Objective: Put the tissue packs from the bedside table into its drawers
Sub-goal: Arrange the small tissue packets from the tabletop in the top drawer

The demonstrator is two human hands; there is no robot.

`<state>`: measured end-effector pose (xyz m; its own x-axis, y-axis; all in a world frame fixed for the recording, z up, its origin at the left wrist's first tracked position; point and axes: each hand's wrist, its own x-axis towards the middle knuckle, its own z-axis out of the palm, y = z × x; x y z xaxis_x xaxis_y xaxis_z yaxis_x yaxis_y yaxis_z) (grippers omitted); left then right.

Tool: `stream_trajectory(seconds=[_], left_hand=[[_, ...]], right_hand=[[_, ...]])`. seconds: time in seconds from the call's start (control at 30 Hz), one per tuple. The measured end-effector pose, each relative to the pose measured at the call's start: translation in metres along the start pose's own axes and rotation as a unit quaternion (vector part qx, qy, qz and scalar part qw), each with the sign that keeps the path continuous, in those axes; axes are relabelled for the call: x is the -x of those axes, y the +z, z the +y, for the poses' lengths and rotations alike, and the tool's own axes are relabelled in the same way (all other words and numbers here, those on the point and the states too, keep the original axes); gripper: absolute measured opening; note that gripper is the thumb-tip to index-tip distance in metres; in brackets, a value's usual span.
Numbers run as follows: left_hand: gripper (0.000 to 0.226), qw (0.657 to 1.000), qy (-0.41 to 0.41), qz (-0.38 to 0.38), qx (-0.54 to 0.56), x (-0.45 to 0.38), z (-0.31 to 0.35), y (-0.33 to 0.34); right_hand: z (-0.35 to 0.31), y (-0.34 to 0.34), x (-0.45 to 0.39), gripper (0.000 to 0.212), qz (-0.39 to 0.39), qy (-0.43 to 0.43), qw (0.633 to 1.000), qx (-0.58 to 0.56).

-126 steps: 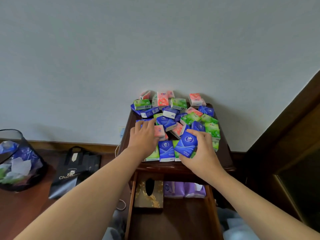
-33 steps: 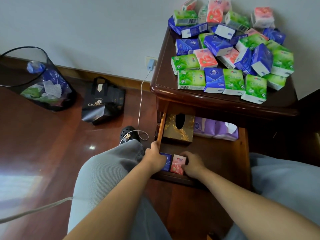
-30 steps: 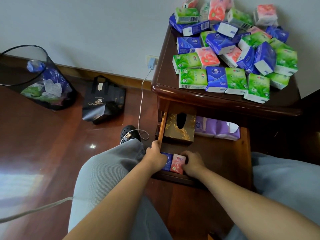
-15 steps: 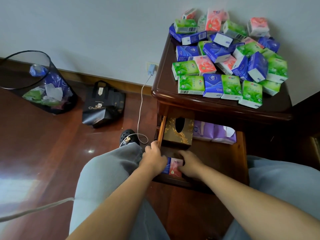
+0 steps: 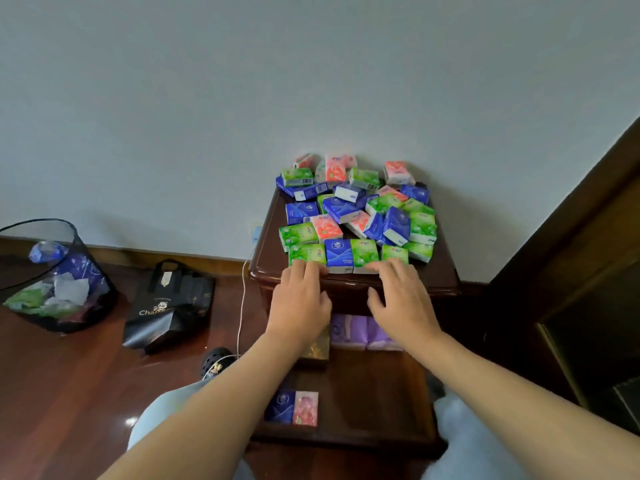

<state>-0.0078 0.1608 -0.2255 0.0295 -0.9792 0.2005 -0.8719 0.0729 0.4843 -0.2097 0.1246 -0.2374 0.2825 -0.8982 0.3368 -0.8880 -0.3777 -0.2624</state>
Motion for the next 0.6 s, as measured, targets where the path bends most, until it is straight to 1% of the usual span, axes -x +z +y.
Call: stream_trajectory(seconds=[0.07,0.1,0.17,0.23,0.3,0.37,0.5,0.6], left_hand=[[0.053,0.998,0.021,-0.024,-0.061,-0.013,0.014,-0.002],[0.058,0.995,0.033,-0.038,-0.081,-0.018,0.020,-0.002],[0.065,0.990,0.066,-0.061,-0.113,-0.027,0.030,0.002],[0.071,0.982,0.095,-0.083,-0.139,-0.037,0.038,0.008],[0.074,0.974,0.116,-0.101,-0.168,-0.048,0.045,0.018],[0.076,0.966,0.125,-0.112,-0.195,-0.058,0.047,0.026],[0.074,0.957,0.127,-0.123,-0.230,-0.077,0.049,0.042],[0.070,0.956,0.134,-0.123,-0.231,-0.083,0.047,0.048]], right_hand=[[0.015,-0.013,-0.006,0.063,-0.052,0.028,0.992,0.107],[0.022,-0.016,-0.005,0.070,-0.080,0.037,0.986,0.143],[0.035,-0.017,0.002,0.075,-0.107,0.045,0.980,0.163],[0.043,-0.018,0.010,0.073,-0.103,0.048,0.981,0.156],[0.050,-0.019,0.012,0.067,-0.089,0.049,0.985,0.136],[0.052,-0.020,0.010,0.060,-0.092,0.042,0.989,0.105],[0.067,-0.023,-0.001,0.059,-0.117,0.026,0.993,0.022],[0.075,-0.025,-0.009,0.053,-0.132,0.042,0.990,-0.010]])
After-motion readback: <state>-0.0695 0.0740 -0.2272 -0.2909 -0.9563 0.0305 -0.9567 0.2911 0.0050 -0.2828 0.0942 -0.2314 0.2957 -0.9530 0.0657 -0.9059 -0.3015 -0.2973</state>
